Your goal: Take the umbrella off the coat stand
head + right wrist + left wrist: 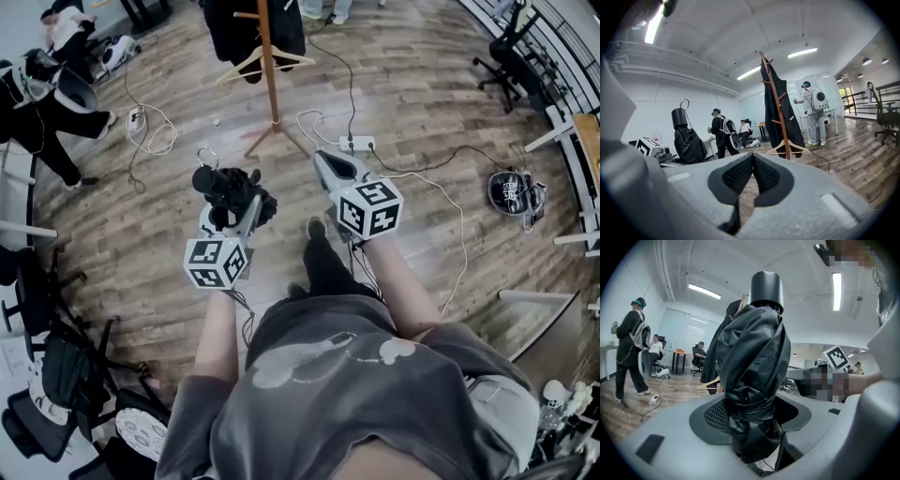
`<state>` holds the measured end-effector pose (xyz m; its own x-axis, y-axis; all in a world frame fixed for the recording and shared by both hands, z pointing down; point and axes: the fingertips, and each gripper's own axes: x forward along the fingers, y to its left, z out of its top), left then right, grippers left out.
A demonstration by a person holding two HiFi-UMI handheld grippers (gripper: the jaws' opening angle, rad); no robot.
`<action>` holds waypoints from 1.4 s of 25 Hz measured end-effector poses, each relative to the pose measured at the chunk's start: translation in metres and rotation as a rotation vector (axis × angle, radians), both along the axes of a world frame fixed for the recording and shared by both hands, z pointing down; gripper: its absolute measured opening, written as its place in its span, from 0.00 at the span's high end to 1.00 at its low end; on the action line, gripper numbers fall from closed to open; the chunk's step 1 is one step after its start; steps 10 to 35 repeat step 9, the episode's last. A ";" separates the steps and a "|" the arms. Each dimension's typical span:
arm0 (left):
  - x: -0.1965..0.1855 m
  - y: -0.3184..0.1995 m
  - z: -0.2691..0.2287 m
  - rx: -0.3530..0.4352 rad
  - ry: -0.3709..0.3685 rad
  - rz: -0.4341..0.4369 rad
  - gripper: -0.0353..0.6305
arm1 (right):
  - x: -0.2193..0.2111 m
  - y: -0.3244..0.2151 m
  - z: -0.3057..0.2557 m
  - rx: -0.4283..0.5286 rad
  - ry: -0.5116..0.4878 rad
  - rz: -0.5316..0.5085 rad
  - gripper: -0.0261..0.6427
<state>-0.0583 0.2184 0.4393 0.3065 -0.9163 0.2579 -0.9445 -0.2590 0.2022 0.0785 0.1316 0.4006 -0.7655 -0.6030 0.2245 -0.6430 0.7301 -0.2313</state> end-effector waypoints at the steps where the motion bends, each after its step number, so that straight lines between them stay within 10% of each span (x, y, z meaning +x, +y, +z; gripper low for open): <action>1: 0.002 0.004 -0.002 0.000 -0.005 0.000 0.54 | 0.002 0.006 -0.003 0.004 -0.001 -0.006 0.96; 35: -0.007 -0.011 0.004 -0.011 0.012 -0.019 0.54 | -0.007 -0.006 0.005 0.004 0.018 -0.033 0.96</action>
